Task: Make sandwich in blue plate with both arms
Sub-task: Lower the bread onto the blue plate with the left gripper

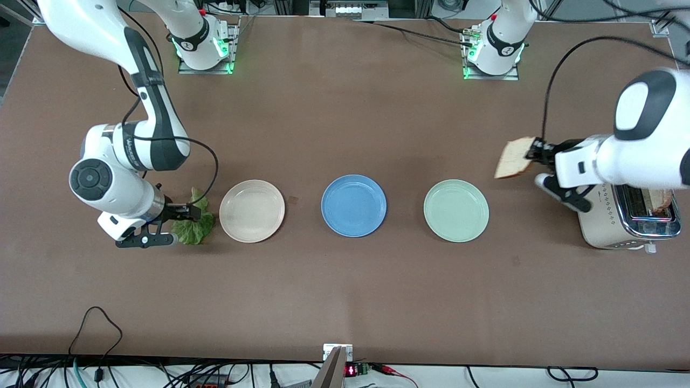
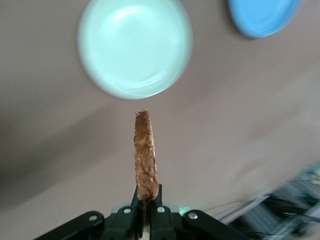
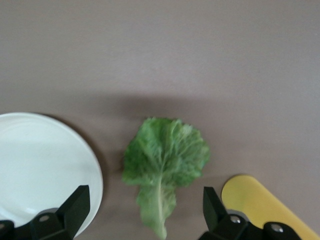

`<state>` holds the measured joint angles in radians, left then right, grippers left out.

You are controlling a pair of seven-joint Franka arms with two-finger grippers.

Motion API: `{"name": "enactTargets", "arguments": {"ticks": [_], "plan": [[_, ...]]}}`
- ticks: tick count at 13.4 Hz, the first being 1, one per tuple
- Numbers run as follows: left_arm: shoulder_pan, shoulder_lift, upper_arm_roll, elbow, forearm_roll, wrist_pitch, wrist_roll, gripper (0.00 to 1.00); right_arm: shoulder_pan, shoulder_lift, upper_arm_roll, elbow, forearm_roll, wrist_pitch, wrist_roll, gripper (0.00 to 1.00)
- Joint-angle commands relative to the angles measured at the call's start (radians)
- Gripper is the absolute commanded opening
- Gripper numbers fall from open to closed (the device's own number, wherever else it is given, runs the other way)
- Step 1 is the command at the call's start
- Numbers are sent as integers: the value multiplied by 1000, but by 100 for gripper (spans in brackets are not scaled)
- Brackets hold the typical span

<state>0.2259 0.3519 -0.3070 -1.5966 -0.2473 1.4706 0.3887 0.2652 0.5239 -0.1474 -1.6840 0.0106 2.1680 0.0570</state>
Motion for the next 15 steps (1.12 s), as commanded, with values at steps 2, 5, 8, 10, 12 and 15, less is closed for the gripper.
{"name": "enactTargets", "arguments": {"ticks": [2,5,8,10,12,15], "plan": [[-34,73,-10,-72,-376,141,-30,1,-24,99,6,11,6,81,0,100],[-97,82,-75,-189,-627,426,-16,0,-24,143,6,10,43,91,3,100],[-196,165,-102,-209,-797,633,-2,0,-18,185,6,7,71,140,-14,100],[-253,215,-103,-207,-866,755,100,0,-24,194,6,6,63,154,-17,100],[-290,271,-103,-201,-933,830,191,0,-14,203,5,6,60,156,-19,95],[-312,311,-103,-198,-971,889,236,0,-14,205,6,6,58,151,-19,35]]}}
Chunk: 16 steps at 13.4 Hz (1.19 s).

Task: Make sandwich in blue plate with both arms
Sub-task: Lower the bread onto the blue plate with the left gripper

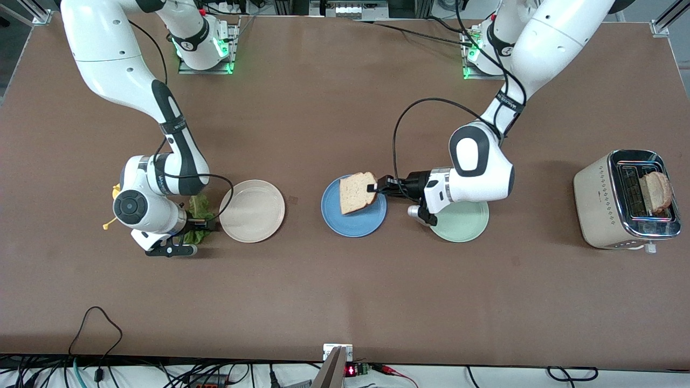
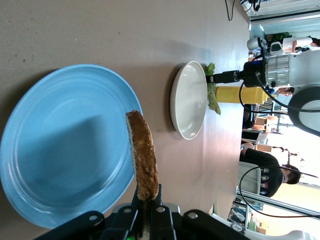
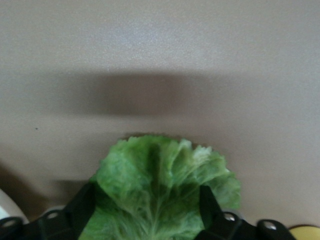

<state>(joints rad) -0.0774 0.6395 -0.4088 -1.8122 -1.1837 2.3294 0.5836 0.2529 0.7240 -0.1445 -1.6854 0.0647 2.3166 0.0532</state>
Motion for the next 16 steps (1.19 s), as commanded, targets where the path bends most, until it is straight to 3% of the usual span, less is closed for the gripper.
{"name": "enactTargets", "arguments": {"ticks": [1,3,6,9,10,11,13,16], "plan": [[-12,34,-1,20,-34,33,42,0,-1,5,3,9,6,0,-13,20],[-28,48,1,24,-33,36,48,0,-7,5,3,7,6,-2,-15,2],[-30,86,1,54,-34,36,82,0,-4,-15,3,12,7,-3,-13,0],[-51,120,1,94,-28,36,88,4,3,-124,6,32,9,-104,-19,0],[-51,120,4,94,-25,36,85,38,12,-156,10,39,9,-123,-24,0],[-41,114,8,91,-19,36,90,99,35,-182,11,41,7,-129,-42,0],[-39,57,54,56,33,34,85,100,92,-213,11,56,9,-134,-172,0],[-27,-29,119,31,276,-10,73,100,215,-210,46,165,14,-207,-240,0]]}}
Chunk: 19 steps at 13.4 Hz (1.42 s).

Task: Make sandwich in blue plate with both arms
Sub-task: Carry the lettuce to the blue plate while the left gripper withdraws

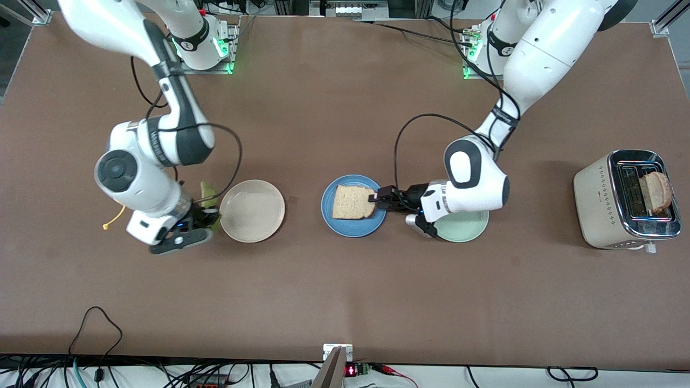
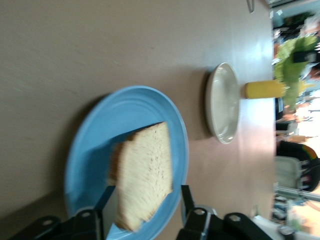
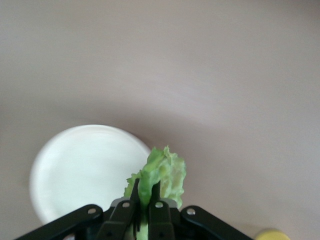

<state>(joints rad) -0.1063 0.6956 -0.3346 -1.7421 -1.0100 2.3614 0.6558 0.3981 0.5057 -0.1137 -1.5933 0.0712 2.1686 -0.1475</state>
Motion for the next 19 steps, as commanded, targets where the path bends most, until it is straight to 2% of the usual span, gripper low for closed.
{"name": "enactTargets", "arguments": {"ticks": [1,4,8,9,11,13,15,18,19], "plan": [[2,-120,90,-43,193,-103,-1,100,102,16,23,117,2,-87,-65,0],[2,-203,192,-31,510,-308,-47,100,171,63,46,199,4,-95,-235,0],[3,-293,239,10,1018,-558,-180,100,223,175,60,335,2,-87,-478,0],[7,-315,247,22,1083,-615,-201,100,229,210,62,372,2,-84,-548,0],[13,-367,253,68,1113,-741,-240,100,232,279,72,443,10,-73,-641,0],[16,-412,261,136,1113,-845,-339,100,237,313,103,470,10,-37,-641,0],[17,-455,263,191,1113,-886,-377,100,266,342,104,474,9,3,-641,0],[28,-461,269,358,1119,-939,-381,100,321,384,103,475,4,54,-632,0],[27,-461,269,374,1116,-956,-421,100,338,401,100,475,4,81,-627,0]]}}
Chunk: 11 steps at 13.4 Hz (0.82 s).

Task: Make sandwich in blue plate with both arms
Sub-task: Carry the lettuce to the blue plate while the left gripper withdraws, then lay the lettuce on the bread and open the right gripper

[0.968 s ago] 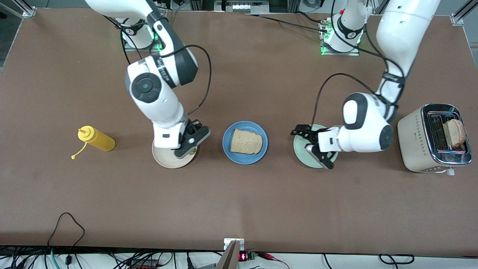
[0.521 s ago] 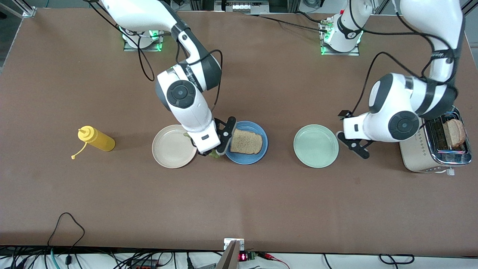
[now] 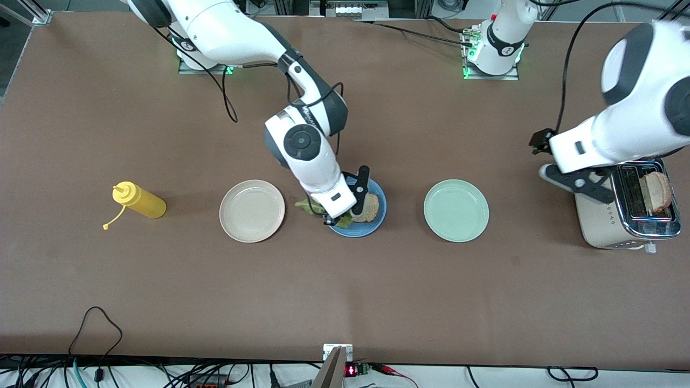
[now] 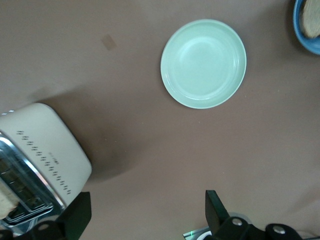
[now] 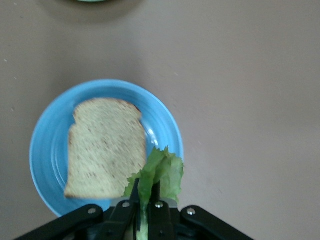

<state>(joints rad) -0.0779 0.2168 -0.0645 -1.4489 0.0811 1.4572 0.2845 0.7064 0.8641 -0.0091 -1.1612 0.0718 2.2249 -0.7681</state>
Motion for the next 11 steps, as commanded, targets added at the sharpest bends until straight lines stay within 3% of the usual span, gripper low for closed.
{"name": "enactTargets", "arguments": {"ticks": [1,5,8,11], "plan": [[1,18,0,85,19,-52,-120,100,41,58,-5,43,2,56,3,0],[12,-51,-9,29,-12,-14,-151,100,67,88,-14,41,-26,84,19,0],[46,-213,-11,-221,-24,185,-154,100,81,118,-17,43,-33,108,21,0],[85,-257,-9,-285,-73,226,-159,100,84,142,-15,41,-33,150,21,0]]}}
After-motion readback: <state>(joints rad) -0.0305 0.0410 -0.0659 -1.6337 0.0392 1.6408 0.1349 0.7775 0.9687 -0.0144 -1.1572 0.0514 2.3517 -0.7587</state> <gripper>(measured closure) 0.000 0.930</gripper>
